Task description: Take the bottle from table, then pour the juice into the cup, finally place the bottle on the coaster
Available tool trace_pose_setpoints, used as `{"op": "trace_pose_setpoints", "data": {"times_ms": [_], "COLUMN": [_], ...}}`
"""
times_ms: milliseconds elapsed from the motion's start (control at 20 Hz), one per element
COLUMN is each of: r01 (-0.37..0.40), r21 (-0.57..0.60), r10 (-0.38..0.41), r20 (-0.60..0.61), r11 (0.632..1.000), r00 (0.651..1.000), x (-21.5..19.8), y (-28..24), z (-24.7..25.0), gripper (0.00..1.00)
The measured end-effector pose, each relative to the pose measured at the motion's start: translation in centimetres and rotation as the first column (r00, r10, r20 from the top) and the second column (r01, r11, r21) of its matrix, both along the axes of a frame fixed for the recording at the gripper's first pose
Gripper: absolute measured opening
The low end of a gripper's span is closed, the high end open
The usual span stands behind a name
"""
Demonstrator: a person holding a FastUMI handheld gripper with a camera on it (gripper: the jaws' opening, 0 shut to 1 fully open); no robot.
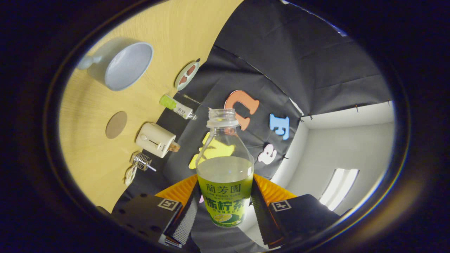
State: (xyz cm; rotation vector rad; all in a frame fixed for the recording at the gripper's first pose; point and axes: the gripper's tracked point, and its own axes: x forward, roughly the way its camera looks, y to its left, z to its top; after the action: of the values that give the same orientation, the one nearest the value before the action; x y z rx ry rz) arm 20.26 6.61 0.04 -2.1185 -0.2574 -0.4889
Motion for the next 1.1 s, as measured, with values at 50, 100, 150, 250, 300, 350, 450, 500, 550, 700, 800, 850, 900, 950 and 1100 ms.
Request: {"op": "trace_pose_setpoints", "data": {"times_ms": [50,100,150,250,300,350,450,500,550,700,800,850,900,950,1100], "r01": [0.002,0.005,0.008,0.01,0.012,0.009,0.0,-0.002,-0.004,0.007,0.008,0.006,0.004,0.008,0.061], "r21": [0.011,0.029,0.053,0.139,0.193,0.24,0.322,0.36,0.398,0.537,0.641,0.692,0.743,0.79,0.906], "r10": [-0.002,-0.005,-0.007,-0.006,-0.003,0.003,0.021,0.029,0.039,0.065,0.093,0.109,0.126,0.139,0.164], "r20": [-0.005,-0.01,-0.018,-0.034,-0.044,-0.051,-0.06,-0.071,-0.081,-0.115,-0.125,-0.123,-0.119,-0.118,-0.141], "r11": [1.0,1.0,0.999,0.99,0.981,0.971,0.947,0.933,0.918,0.844,0.767,0.722,0.669,0.613,0.419], "r00": [1.0,1.0,1.0,0.999,0.999,0.999,0.998,0.997,0.996,0.991,0.988,0.986,0.985,0.983,0.976], "x": [0.1,0.1,0.3,0.4,0.4,0.5,0.8,0.9,1.0,1.3,1.6,1.9,2.1,2.5,4.2], "y": [-0.1,-0.3,-0.6,-1.3,-1.7,-1.9,-2.4,-2.6,-2.7,-3.3,-3.6,-3.6,-3.8,-4.1,-4.9], "z": [-0.1,-0.3,-0.4,-0.8,-1.1,-1.3,-1.7,-2.1,-2.4,-3.3,-3.6,-3.5,-3.5,-3.5,-4.5], "gripper": [0.8,0.8,0.8,0.8,0.8,0.81,0.8,0.8,0.8,0.81,0.81,0.81,0.81,0.81,0.81]}}
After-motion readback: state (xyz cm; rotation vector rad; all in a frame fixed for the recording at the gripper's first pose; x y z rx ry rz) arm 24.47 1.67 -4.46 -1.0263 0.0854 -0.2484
